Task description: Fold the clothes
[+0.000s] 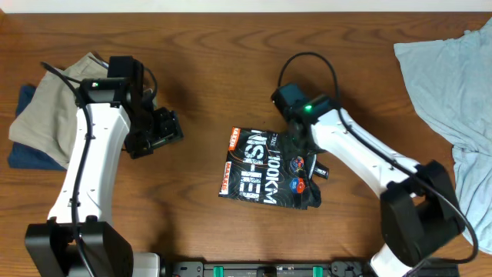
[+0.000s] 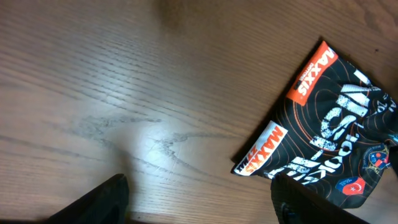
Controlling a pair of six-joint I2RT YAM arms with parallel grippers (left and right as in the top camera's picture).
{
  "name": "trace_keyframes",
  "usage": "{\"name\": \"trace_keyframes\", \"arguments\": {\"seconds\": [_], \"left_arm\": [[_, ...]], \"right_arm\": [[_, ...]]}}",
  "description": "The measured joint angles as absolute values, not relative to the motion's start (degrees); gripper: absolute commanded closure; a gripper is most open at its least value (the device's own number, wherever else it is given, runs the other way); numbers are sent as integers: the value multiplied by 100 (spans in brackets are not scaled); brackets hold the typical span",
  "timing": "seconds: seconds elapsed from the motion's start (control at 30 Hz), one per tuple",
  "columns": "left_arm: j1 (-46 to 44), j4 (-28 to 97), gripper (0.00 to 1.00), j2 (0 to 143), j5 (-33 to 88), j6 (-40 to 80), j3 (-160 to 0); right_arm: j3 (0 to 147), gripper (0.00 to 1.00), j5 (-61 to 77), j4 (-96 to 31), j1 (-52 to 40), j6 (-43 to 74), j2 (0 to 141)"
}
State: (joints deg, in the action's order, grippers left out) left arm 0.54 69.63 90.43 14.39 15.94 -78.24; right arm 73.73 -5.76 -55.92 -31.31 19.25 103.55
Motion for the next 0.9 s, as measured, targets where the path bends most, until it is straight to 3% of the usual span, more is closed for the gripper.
{"name": "trace_keyframes", "arguments": {"seconds": [0.27, 0.4, 0.73, 0.9], "left_arm": [[-128, 6877, 25, 9043, 1439, 1535, -7819], [-207, 6823, 25, 9043, 1441, 1516, -7767], [-733, 6571, 24, 9043, 1457, 1450, -7651], [-1111, 6329, 18, 9043, 1463, 1341, -7651]], "right_arm": [[7373, 32, -351, -5629, -2943, 1903, 10350], [7321, 40, -283, -5553, -2943, 1879, 10350], [6565, 43, -829, -5015, -2775, 2591, 10350], [6344, 47, -923, -4989, -2626, 2829, 10350]]}}
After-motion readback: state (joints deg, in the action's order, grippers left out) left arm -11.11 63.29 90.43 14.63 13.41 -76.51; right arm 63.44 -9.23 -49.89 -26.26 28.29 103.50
